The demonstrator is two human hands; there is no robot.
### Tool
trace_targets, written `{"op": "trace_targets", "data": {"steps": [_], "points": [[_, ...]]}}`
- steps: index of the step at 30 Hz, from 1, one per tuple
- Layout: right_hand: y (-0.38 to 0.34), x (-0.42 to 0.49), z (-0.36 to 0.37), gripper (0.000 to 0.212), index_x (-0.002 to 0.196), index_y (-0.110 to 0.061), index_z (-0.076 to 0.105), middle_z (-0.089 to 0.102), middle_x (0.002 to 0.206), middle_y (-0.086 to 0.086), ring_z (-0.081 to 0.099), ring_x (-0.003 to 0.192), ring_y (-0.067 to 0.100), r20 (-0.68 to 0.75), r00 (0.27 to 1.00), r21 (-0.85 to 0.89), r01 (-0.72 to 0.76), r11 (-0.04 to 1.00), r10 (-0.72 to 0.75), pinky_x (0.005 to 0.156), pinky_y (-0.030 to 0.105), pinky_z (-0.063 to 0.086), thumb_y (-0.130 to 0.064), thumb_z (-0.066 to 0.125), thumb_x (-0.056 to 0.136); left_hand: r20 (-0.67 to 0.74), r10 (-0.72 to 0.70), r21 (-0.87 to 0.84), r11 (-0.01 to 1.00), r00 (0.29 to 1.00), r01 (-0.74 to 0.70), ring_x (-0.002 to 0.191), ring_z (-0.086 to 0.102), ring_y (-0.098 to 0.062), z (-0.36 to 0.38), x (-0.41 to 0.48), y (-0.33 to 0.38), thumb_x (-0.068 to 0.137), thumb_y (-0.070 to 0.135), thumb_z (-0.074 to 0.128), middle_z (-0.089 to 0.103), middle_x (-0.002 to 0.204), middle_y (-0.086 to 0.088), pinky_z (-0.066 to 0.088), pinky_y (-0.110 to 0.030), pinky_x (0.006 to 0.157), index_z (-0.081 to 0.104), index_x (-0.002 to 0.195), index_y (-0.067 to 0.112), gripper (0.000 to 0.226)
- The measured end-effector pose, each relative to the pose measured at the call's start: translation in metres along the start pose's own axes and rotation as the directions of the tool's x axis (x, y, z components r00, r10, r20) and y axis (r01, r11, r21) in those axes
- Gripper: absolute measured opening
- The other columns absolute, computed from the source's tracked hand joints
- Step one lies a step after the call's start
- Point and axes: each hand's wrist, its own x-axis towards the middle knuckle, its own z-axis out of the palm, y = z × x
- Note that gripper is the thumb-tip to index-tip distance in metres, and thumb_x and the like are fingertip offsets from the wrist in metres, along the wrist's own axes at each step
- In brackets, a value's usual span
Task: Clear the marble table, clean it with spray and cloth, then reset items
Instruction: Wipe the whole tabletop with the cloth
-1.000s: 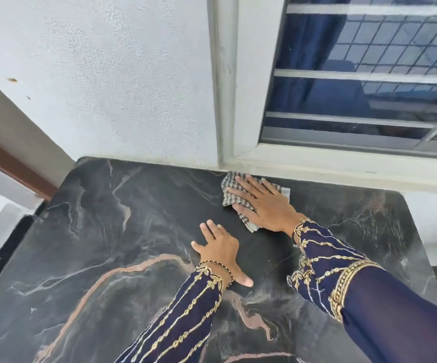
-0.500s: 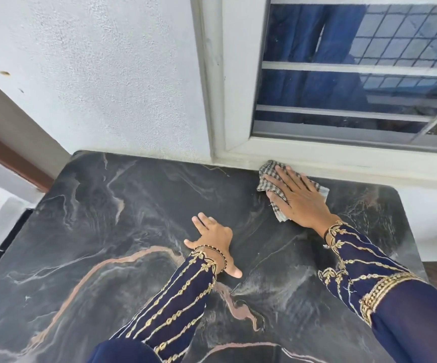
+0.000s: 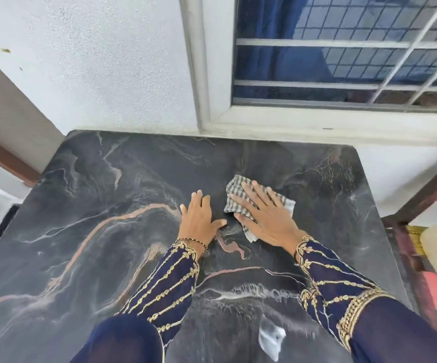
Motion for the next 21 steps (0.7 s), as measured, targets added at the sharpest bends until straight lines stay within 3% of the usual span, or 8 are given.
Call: {"op": "trace_targets", "data": {"steps": [3,8,13,21], "points": [[-0.033,-0.047,0.005,0.060,0.158,-0.043,0.008,0.003,0.169,-0.003,0.001,0.156,0.021,-0.005,0.999,0.016,0.038,0.999,-0.038,0.126,0.047,0.008,-0.061,0.013,0.101,-0.111,0.025,-0.035,0.999,0.993,-0.029,0.147,0.020,-0.028,0.016,-0.058,-0.012,0.098,0.017,0.043,0.025,0.157,-0.014,0.017,-0.047,0.121,0.039,0.139,0.006,0.042],[-0.092,-0.125,0.011,0.058,0.158,-0.044,0.011,0.006,0.169,-0.003,0.003,0.156,0.023,-0.003,0.996,0.035,0.093,0.995,-0.093,0.125,0.048,0.009,-0.061,0.021,0.103,-0.087,0.013,-0.015,1.000,0.996,-0.015,0.143,0.029,-0.031,0.020,-0.141,-0.030,0.090,0.001,0.043,0.033,0.152,-0.014,0.024,-0.046,0.118,0.043,0.137,0.006,0.047],[-0.137,-0.192,0.017,0.055,0.157,-0.045,0.015,0.012,0.168,-0.002,0.009,0.156,0.024,0.002,0.986,0.043,0.165,0.985,-0.166,0.121,0.048,0.012,-0.059,0.021,0.104,-0.098,-0.011,0.000,1.000,0.995,0.011,0.128,0.045,-0.033,0.017,-0.193,-0.039,0.084,0.000,0.045,0.051,0.132,-0.012,0.034,-0.047,0.109,0.052,0.126,0.006,0.043],[-0.141,-0.275,0.022,0.055,0.158,-0.045,0.009,0.006,0.169,-0.006,0.001,0.156,0.021,0.037,0.964,0.029,0.262,0.965,-0.263,0.123,0.048,0.009,-0.056,0.025,0.106,-0.101,0.057,0.051,0.997,0.993,-0.052,0.117,0.052,-0.032,0.017,-0.225,-0.024,0.086,0.003,0.046,0.056,0.123,-0.010,0.040,-0.042,0.098,0.056,0.117,0.007,0.033]]}}
